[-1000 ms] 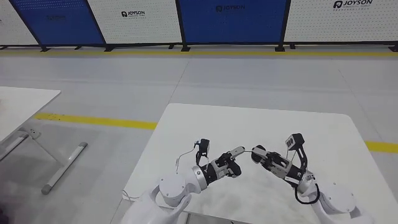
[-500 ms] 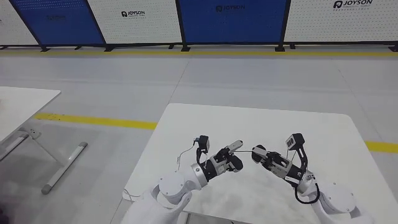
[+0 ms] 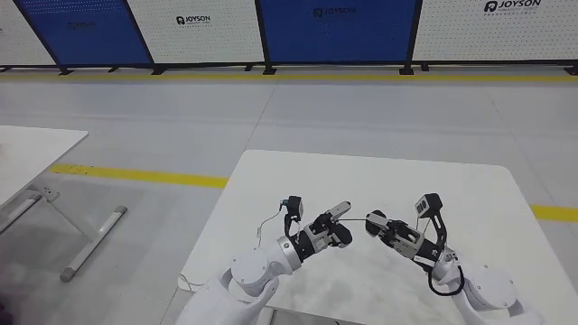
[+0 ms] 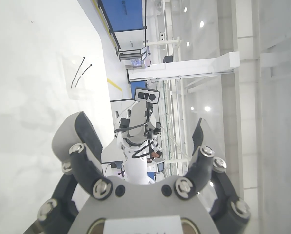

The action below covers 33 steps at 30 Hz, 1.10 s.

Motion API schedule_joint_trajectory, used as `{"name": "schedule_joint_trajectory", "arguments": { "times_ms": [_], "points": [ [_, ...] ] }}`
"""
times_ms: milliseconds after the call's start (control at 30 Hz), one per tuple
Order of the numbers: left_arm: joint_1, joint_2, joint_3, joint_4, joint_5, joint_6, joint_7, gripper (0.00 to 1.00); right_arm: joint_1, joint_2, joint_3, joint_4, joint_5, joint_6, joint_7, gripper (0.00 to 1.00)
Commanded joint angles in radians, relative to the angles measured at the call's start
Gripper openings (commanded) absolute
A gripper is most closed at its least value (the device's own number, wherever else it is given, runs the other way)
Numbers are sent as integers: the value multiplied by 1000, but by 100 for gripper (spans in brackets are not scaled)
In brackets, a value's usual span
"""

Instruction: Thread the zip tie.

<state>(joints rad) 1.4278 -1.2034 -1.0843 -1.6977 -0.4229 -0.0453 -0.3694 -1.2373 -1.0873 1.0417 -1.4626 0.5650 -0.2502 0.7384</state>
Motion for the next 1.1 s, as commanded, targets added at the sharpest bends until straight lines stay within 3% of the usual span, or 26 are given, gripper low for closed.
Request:
{"name": "schedule_joint_trajectory", "arguments": {
  "times_ms": [0, 567, 1067],
  "points": [
    [0, 0, 0, 0, 0, 0, 0, 100, 0, 0, 0, 0, 0, 0, 0, 0],
    [0, 0, 0, 0, 0, 0, 0, 100, 0, 0, 0, 0, 0, 0, 0, 0],
    [0, 0, 0, 0, 0, 0, 0, 100, 4, -8, 7, 19, -11, 34, -25, 0]
  ]
}}
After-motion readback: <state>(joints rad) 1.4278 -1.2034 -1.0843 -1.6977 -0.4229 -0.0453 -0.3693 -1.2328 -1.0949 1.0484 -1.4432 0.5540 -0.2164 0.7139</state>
